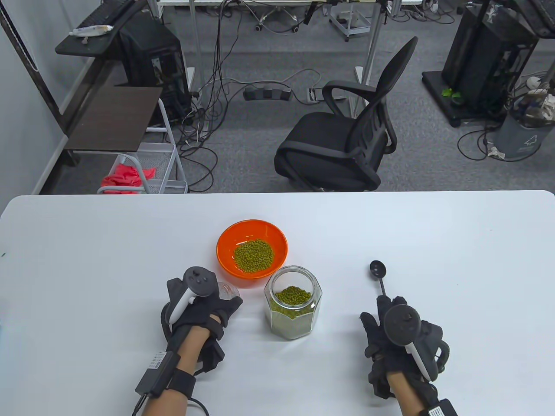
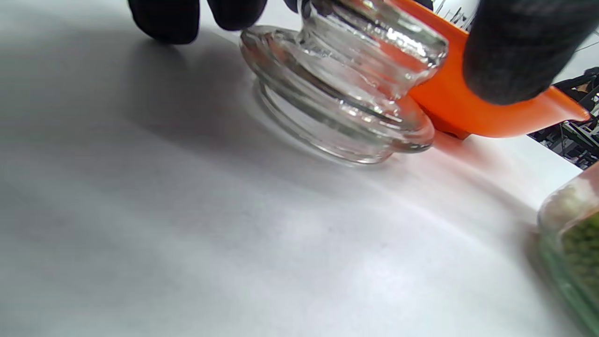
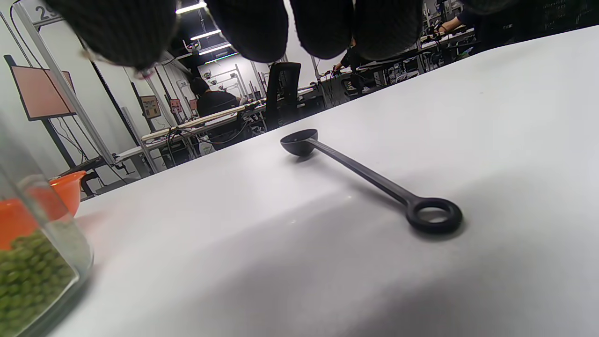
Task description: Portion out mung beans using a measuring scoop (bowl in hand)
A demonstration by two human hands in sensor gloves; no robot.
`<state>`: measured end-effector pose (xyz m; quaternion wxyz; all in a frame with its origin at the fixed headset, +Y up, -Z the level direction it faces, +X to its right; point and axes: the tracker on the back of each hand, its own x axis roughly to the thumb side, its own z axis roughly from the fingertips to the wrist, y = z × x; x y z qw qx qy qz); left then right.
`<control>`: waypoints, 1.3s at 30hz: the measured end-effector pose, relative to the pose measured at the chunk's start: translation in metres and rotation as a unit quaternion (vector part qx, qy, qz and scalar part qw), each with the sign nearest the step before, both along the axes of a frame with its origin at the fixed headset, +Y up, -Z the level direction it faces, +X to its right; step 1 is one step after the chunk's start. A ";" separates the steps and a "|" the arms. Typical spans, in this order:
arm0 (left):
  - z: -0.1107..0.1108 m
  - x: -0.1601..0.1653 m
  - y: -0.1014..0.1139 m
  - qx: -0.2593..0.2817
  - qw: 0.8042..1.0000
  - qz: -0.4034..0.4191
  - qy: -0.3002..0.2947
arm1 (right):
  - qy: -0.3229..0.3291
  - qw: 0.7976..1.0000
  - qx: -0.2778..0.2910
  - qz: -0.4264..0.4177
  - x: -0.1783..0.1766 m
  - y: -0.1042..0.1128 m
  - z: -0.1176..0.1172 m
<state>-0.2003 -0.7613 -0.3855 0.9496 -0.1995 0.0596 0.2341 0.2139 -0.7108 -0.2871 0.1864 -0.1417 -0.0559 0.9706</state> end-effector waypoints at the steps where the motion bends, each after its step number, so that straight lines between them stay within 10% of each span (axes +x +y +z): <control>1: 0.000 0.001 0.000 0.009 1.000 -0.011 0.002 | 0.001 1.000 0.000 0.000 0.000 0.000 0.000; 25: 0.018 0.013 0.012 0.073 0.995 -0.062 -0.024 | 0.003 1.000 -0.007 -0.008 0.000 -0.002 -0.001; 39: 0.040 0.010 0.075 0.161 0.986 -0.020 -0.032 | 0.003 1.000 0.004 -0.007 0.000 -0.003 -0.001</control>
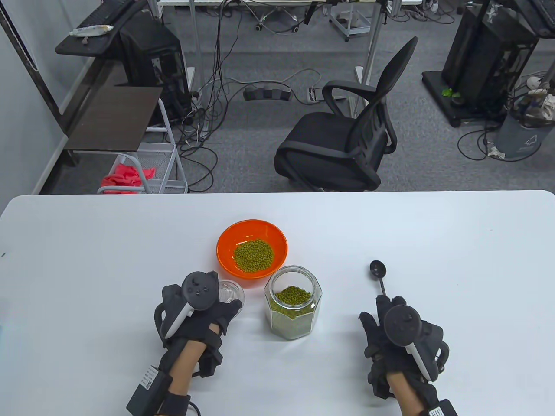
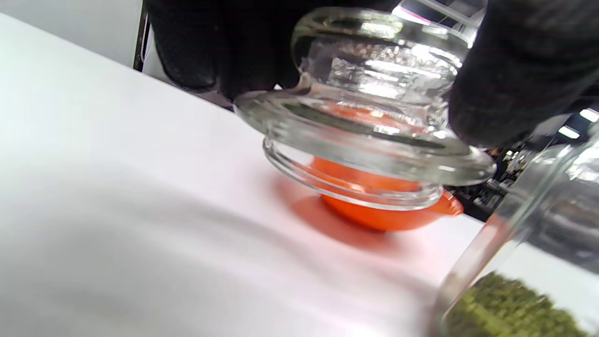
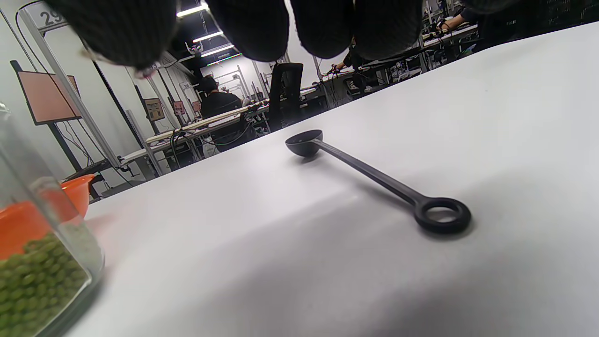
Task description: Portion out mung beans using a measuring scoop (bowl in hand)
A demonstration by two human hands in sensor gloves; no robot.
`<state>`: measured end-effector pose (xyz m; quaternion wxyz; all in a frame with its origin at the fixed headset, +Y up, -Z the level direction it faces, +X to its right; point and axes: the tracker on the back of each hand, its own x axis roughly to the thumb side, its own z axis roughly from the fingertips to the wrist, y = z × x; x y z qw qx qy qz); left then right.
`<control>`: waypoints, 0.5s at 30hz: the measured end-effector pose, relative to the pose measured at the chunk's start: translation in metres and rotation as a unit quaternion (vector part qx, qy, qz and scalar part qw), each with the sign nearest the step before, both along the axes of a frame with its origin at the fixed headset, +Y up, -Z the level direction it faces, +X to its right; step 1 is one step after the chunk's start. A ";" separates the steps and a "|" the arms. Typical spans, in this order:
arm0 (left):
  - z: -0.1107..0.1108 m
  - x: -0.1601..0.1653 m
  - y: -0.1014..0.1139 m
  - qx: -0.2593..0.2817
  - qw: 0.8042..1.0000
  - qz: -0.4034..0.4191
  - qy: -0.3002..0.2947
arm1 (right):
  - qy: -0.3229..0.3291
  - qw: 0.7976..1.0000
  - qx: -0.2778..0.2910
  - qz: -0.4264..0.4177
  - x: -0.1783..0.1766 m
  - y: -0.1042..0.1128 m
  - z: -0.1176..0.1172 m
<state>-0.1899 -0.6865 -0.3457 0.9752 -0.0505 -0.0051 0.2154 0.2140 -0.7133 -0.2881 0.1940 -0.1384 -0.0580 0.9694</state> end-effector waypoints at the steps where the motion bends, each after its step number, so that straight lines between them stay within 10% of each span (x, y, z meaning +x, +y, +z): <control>1: 0.001 0.001 0.004 0.007 1.000 0.006 -0.003 | 0.000 1.000 0.000 0.001 0.000 0.000 0.000; 15: 0.004 0.050 0.058 0.060 0.993 0.057 -0.085 | 0.003 1.000 0.004 0.002 -0.001 0.000 0.000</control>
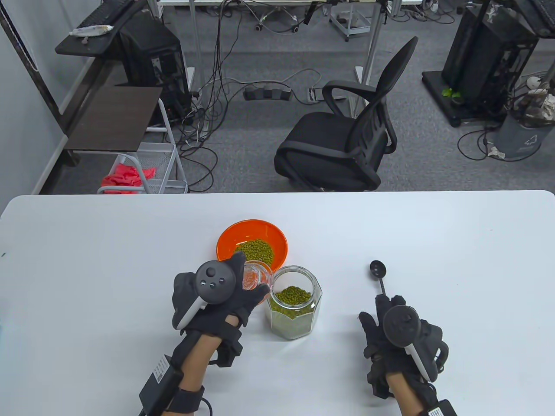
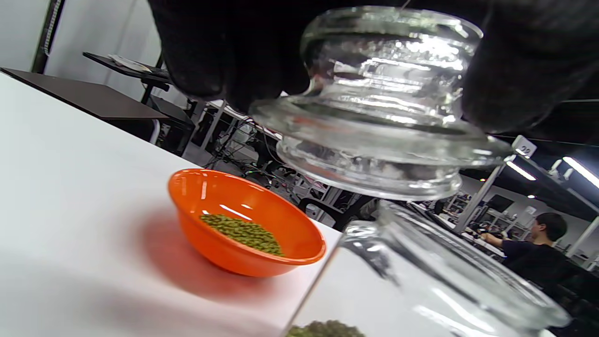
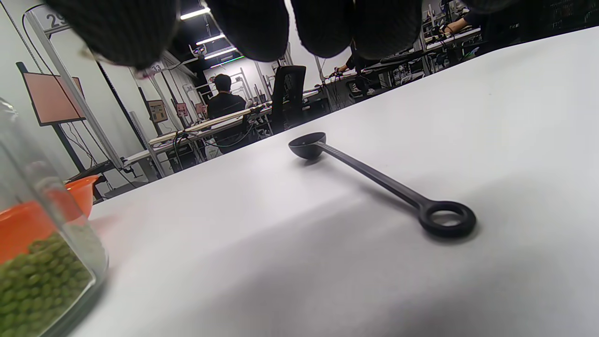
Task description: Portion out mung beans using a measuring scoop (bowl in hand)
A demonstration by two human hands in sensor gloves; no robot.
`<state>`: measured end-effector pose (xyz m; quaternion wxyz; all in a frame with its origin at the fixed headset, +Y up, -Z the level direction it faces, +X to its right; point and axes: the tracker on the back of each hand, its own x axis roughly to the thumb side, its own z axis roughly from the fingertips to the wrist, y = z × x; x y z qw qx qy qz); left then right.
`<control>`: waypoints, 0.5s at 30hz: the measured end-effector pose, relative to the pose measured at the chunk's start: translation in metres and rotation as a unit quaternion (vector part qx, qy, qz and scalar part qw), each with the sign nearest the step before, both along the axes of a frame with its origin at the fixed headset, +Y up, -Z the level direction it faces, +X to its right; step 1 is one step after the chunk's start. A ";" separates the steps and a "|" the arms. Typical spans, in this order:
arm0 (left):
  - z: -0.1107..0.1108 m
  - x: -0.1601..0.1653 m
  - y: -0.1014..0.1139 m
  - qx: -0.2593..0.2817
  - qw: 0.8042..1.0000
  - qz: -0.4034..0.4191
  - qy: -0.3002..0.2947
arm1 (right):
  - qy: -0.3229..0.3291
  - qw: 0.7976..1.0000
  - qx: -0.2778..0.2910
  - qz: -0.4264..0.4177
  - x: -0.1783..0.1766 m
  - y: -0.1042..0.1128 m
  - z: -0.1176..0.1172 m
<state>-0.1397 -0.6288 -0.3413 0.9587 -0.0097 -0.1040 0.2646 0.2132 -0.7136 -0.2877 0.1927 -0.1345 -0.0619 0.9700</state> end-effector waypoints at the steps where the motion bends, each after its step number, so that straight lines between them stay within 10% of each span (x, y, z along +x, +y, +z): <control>1: -0.001 0.003 0.002 -0.001 1.000 0.005 -0.006 | 0.000 1.000 0.000 0.000 0.000 0.000 0.000; 15: -0.014 0.053 0.001 -0.006 0.999 -0.012 -0.048 | 0.007 1.000 -0.007 -0.001 -0.003 -0.001 0.000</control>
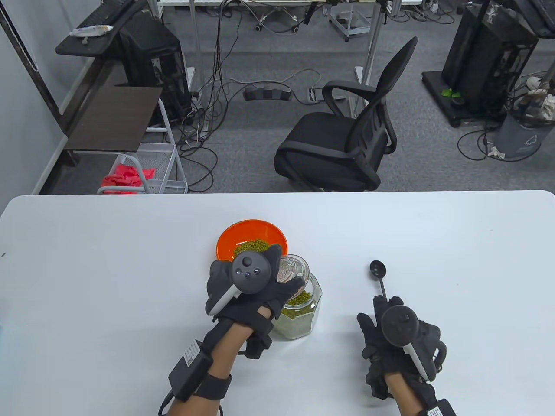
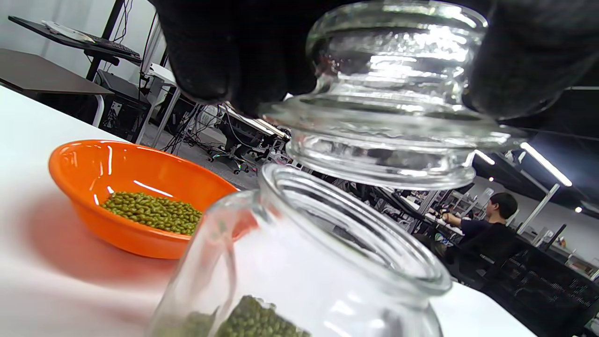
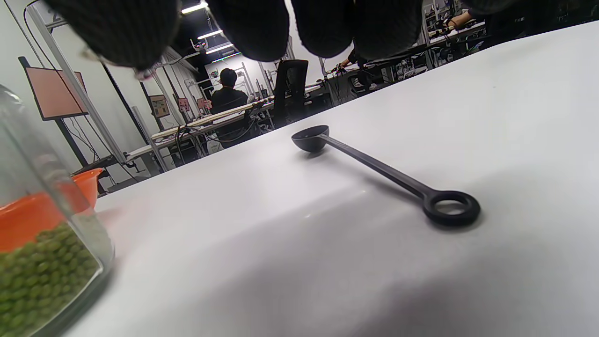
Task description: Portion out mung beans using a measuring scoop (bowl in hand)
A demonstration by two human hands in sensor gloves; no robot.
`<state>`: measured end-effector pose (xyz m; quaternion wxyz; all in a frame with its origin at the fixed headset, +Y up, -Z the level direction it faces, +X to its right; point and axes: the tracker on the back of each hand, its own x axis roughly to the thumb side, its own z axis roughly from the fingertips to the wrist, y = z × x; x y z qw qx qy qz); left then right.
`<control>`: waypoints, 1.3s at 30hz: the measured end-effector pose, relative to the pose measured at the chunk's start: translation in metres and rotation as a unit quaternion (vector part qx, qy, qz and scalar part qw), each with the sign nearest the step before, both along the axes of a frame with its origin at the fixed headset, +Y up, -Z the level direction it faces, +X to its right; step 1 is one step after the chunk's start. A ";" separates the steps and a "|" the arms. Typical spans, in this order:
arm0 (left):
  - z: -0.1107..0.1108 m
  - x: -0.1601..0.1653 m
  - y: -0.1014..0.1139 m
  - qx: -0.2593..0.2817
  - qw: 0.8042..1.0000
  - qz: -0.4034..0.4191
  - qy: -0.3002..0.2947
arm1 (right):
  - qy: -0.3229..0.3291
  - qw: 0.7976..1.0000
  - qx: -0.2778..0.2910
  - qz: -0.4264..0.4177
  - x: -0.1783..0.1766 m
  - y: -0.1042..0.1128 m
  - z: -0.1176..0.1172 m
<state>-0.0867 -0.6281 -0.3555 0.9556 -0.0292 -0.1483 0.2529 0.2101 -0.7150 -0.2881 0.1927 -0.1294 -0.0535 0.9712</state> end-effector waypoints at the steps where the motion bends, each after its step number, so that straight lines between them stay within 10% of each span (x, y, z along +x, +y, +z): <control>1: -0.001 0.003 -0.002 -0.002 1.000 -0.005 -0.001 | 0.000 1.000 -0.001 0.000 0.000 0.000 0.000; 39: 0.022 0.013 -0.005 0.003 0.998 -0.066 -0.009 | 0.001 1.000 0.029 0.000 -0.002 0.004 0.002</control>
